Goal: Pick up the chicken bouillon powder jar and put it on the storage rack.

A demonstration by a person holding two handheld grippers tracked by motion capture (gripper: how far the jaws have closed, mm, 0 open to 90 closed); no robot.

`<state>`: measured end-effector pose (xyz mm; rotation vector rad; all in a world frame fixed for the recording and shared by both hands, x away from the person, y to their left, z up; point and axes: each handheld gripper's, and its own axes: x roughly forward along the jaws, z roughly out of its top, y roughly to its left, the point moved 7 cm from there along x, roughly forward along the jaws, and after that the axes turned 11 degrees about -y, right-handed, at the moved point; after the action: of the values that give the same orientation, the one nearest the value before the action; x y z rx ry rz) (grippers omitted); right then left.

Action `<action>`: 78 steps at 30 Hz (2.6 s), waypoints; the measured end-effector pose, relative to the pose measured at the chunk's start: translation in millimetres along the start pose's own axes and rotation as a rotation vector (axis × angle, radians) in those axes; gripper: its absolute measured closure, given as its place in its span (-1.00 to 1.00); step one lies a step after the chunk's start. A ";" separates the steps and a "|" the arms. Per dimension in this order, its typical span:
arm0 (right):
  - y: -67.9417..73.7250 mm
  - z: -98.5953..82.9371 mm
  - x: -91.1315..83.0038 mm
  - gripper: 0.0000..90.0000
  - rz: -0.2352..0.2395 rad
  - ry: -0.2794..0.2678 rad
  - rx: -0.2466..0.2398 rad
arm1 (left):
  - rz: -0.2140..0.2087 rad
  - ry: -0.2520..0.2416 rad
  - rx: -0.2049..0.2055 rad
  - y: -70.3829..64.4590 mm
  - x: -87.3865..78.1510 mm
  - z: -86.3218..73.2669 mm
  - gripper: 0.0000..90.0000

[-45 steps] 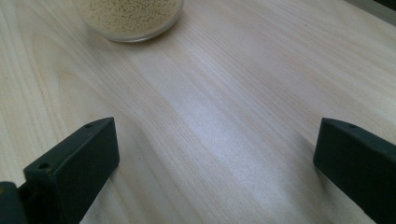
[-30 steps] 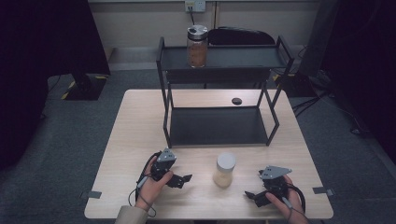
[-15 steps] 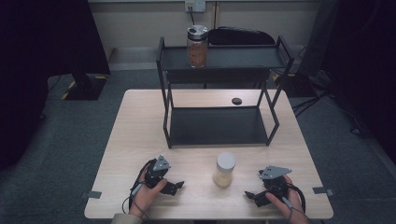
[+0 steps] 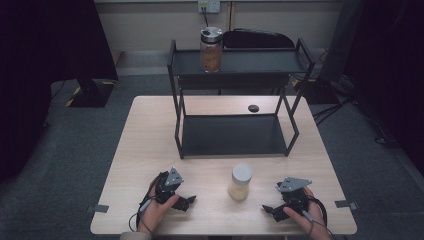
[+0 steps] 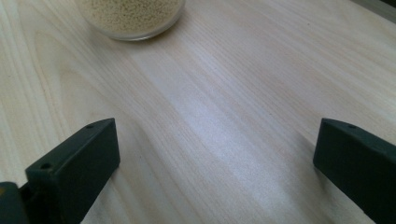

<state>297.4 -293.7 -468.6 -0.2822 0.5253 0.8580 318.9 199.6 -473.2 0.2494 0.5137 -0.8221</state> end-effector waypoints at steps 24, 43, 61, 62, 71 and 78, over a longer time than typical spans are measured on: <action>16.8 63.8 34.1 -0.68 0.125 -0.217 0.038 | 0.000 0.000 0.000 -0.1 0.0 -0.1 -1.00; 9.4 92.1 42.7 -0.23 0.121 -0.217 -0.016 | 0.000 0.000 0.001 0.0 -0.1 0.0 -1.00; -15.7 141.5 28.8 -0.22 0.088 -0.185 0.004 | 0.000 0.001 0.001 0.0 -0.1 0.1 -1.00; -17.1 144.3 28.1 -0.22 0.088 -0.185 0.007 | 0.001 0.001 0.001 0.0 -0.1 0.0 -1.00; -26.0 170.7 21.0 -0.22 0.068 -0.195 0.009 | 0.001 0.001 0.001 -0.1 -0.1 0.0 -1.00; -30.5 195.1 14.8 -0.22 0.067 -0.204 0.014 | 0.001 0.000 0.001 -0.1 -0.1 0.0 -1.00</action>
<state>392.3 -217.7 -312.3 -0.1620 0.3521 0.9361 318.8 199.6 -473.2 0.2503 0.5137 -0.8215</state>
